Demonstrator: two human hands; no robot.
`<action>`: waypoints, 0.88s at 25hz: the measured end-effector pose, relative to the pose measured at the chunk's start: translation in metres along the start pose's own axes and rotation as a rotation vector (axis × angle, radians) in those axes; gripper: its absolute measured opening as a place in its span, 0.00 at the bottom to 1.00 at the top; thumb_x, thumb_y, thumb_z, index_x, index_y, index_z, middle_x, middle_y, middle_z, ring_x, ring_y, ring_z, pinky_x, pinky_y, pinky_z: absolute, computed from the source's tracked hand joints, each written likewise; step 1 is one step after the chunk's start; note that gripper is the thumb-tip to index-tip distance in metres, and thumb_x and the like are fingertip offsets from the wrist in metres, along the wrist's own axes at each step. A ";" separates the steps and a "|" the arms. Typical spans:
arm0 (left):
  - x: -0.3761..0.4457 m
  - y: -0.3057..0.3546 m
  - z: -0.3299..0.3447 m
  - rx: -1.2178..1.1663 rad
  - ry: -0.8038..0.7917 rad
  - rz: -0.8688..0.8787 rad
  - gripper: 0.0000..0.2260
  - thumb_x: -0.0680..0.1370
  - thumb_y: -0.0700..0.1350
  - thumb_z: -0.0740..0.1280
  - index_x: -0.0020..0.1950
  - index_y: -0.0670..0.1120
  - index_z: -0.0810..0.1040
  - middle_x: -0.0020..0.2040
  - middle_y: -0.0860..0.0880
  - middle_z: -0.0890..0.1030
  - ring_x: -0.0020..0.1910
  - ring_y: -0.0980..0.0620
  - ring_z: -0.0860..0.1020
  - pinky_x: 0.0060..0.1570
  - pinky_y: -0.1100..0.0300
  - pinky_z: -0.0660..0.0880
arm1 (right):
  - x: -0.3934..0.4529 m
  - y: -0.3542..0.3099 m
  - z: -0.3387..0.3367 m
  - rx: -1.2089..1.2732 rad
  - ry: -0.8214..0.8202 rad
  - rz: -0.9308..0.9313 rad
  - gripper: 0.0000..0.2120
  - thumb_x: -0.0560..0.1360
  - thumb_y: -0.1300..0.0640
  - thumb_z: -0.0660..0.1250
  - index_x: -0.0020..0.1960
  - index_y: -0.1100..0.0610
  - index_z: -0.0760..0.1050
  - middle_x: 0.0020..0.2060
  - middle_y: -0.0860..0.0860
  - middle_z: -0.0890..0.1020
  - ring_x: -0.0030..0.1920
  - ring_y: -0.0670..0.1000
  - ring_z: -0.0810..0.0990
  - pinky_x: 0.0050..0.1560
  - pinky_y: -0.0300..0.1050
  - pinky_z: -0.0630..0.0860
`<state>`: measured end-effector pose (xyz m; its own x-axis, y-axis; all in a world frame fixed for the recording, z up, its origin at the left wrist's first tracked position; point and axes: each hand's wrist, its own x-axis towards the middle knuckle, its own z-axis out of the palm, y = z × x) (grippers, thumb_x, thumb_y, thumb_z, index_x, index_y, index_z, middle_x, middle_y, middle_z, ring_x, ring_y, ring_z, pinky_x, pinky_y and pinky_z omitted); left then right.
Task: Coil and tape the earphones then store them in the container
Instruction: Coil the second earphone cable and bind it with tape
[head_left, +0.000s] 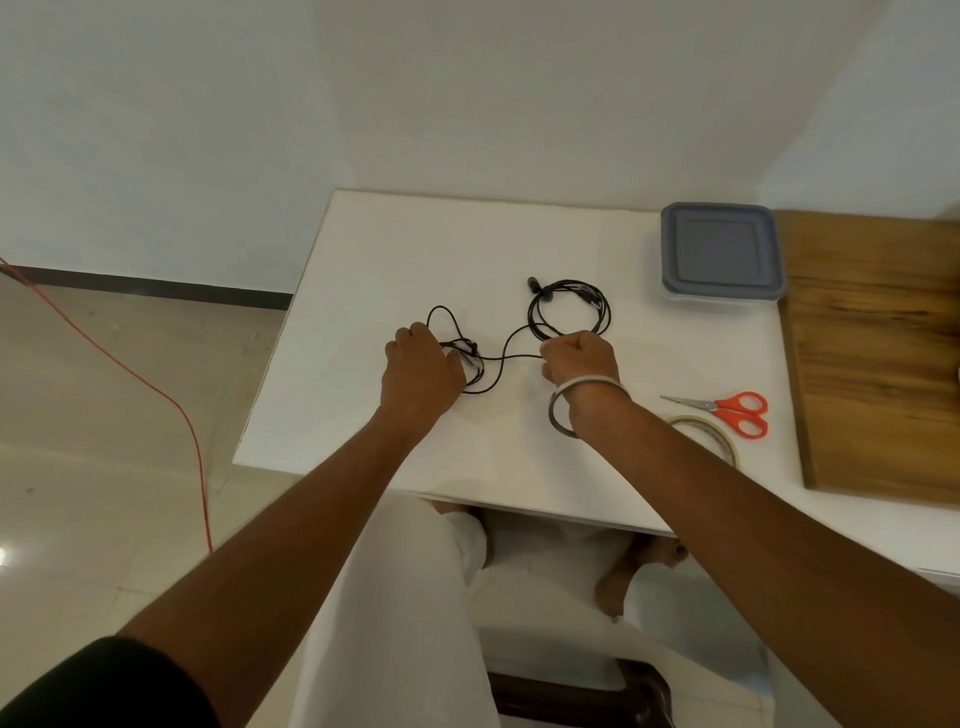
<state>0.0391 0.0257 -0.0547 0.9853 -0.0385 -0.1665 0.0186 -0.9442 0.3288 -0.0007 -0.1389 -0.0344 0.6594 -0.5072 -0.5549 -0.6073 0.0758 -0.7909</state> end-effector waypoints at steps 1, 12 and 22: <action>0.001 0.000 0.000 -0.013 -0.012 -0.021 0.15 0.79 0.47 0.62 0.58 0.35 0.70 0.55 0.39 0.75 0.55 0.41 0.73 0.50 0.56 0.68 | 0.000 -0.004 0.002 0.059 -0.025 0.037 0.03 0.70 0.59 0.63 0.39 0.53 0.74 0.39 0.51 0.80 0.44 0.54 0.81 0.54 0.53 0.79; -0.002 -0.002 -0.015 -0.115 -0.076 0.057 0.04 0.77 0.40 0.62 0.44 0.41 0.70 0.39 0.45 0.72 0.38 0.48 0.72 0.29 0.64 0.63 | -0.026 0.015 0.019 -0.595 -0.603 -1.055 0.01 0.74 0.63 0.64 0.45 0.60 0.72 0.43 0.52 0.77 0.41 0.51 0.75 0.43 0.45 0.74; 0.008 -0.015 -0.036 -0.702 -0.483 -0.101 0.04 0.80 0.41 0.61 0.49 0.43 0.75 0.42 0.47 0.77 0.41 0.51 0.74 0.42 0.60 0.71 | -0.023 0.007 0.031 -0.821 -0.731 -1.106 0.02 0.74 0.64 0.62 0.47 0.61 0.72 0.44 0.53 0.76 0.41 0.49 0.71 0.44 0.45 0.73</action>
<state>0.0525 0.0515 -0.0273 0.7958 -0.2511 -0.5510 0.3599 -0.5357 0.7639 -0.0061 -0.1005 -0.0352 0.8422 0.5391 -0.0062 0.4022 -0.6359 -0.6587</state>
